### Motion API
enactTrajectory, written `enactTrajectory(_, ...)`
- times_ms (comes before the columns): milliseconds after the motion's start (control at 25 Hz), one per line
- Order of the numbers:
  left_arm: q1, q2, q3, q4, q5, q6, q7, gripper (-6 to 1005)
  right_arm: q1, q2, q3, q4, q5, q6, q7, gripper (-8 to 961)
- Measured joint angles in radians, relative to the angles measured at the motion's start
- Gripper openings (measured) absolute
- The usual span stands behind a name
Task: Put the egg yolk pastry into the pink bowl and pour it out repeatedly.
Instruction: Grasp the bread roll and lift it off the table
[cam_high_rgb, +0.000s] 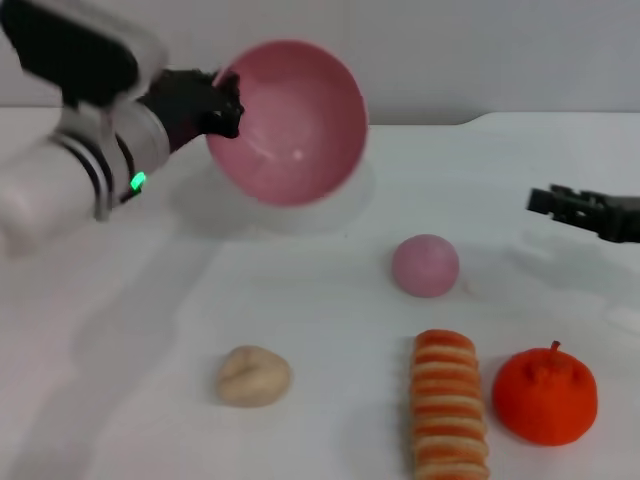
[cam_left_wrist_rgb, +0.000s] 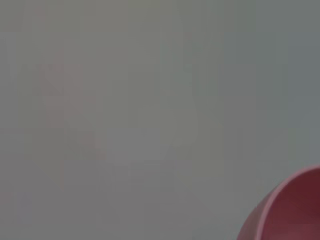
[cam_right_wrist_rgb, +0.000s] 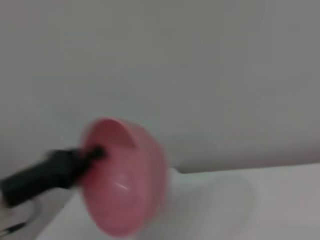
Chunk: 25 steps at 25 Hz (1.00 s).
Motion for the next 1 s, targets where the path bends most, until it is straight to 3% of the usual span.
enactTrajectory(40,-0.019,-0.001,-0.067,0.003,-0.016,0.121,-0.009,0,0.009,0.000,-0.013,0.011,0.019,-0.014,-0.020,548)
enactTrajectory(80,-0.019,-0.001,-0.067,0.003,-0.016,0.121,-0.009,0,0.018,0.000,-0.029,0.022,0.043,-0.025,-0.044,548)
enactTrajectory(160,-0.061,0.000,-0.272,0.019,-0.059,0.415,-0.039,0,0.032,0.000,-0.073,0.040,0.083,-0.035,-0.083,548)
enactTrajectory(240,-0.065,0.001,-0.340,0.034,-0.060,0.497,-0.045,0,0.051,0.001,-0.143,0.056,0.127,-0.037,-0.120,548)
enactTrajectory(280,-0.061,0.003,-0.439,0.069,-0.055,0.613,-0.054,1,0.062,0.002,-0.189,0.060,0.145,-0.033,-0.141,548)
enactTrajectory(320,-0.061,0.003,-0.439,0.069,-0.055,0.613,-0.054,1,0.074,0.004,-0.242,0.063,0.168,-0.026,-0.168,548)
enactTrajectory(440,-0.042,0.006,-0.576,0.126,-0.025,0.776,-0.077,1,0.106,0.008,-0.383,0.064,0.215,0.017,-0.213,547)
enactTrajectory(480,-0.031,0.006,-0.627,0.154,0.000,0.832,-0.091,1,0.140,0.009,-0.513,0.062,0.238,0.089,-0.216,547)
enactTrajectory(520,-0.021,0.006,-0.664,0.178,0.026,0.873,-0.104,1,0.140,0.009,-0.513,0.062,0.238,0.089,-0.216,546)
enactTrajectory(760,0.019,0.006,-0.750,0.277,0.172,1.050,-0.189,1,0.250,0.010,-0.831,0.055,0.311,0.309,-0.156,539)
enactTrajectory(1000,0.029,0.005,-0.779,0.295,0.201,1.129,-0.205,1,0.334,0.008,-1.101,0.016,0.320,0.455,0.009,532)
